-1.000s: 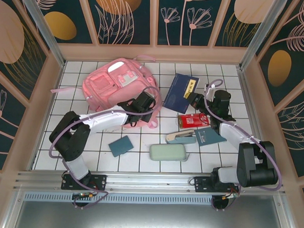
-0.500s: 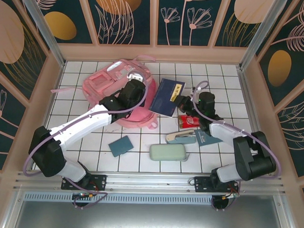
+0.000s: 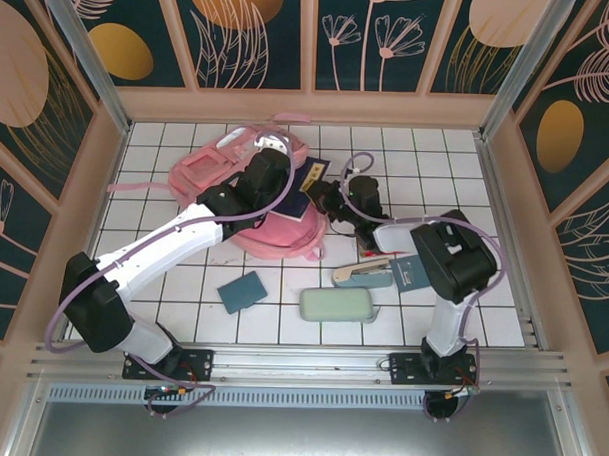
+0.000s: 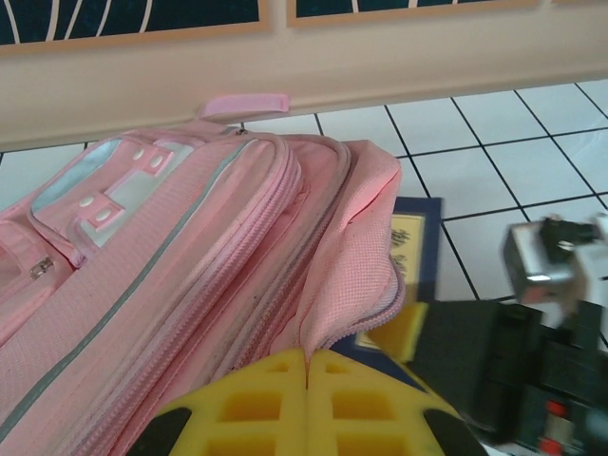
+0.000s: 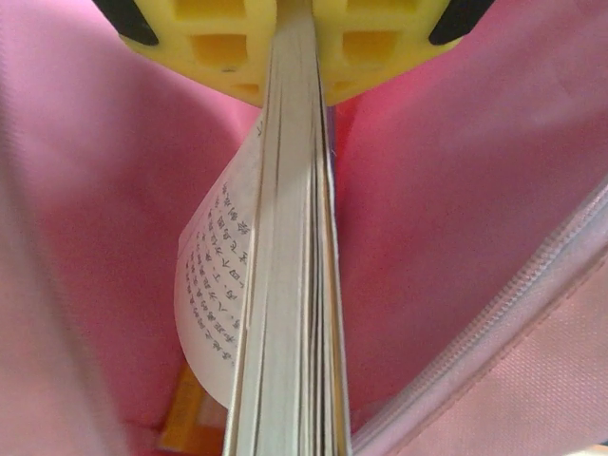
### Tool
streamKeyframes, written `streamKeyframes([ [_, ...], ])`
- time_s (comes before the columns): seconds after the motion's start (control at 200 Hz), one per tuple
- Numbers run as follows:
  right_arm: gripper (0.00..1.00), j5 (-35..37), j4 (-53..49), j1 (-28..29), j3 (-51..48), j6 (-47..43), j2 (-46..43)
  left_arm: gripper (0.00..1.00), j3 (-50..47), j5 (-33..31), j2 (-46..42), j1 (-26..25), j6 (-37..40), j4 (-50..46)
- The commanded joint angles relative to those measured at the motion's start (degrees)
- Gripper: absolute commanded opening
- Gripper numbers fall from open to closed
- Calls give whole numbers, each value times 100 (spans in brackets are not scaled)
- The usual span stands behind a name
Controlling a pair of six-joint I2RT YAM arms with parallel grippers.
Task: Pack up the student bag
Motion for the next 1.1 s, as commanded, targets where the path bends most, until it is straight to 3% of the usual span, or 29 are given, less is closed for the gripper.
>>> streamKeyframes([
  [0.0,0,100,1176,206,551,475,355,0,340,136,22,-21,12,482],
  [0.505,2,1504,648,606,2376,1130,2155,0,23,593,-48,-21,-221,753],
  [0.601,12,1544,377,668,2912,1018,2367,0,40,624,-30,-16,-232,766],
  [0.681,39,1460,-100,696,3390,871,2482,0,57,630,-22,-22,-234,767],
  [0.796,56,1475,-580,729,3343,494,2294,0,55,587,-54,-21,-197,736],
  [1.096,56,1465,-1122,776,2460,-183,1618,0,32,509,-73,-21,-119,745],
])
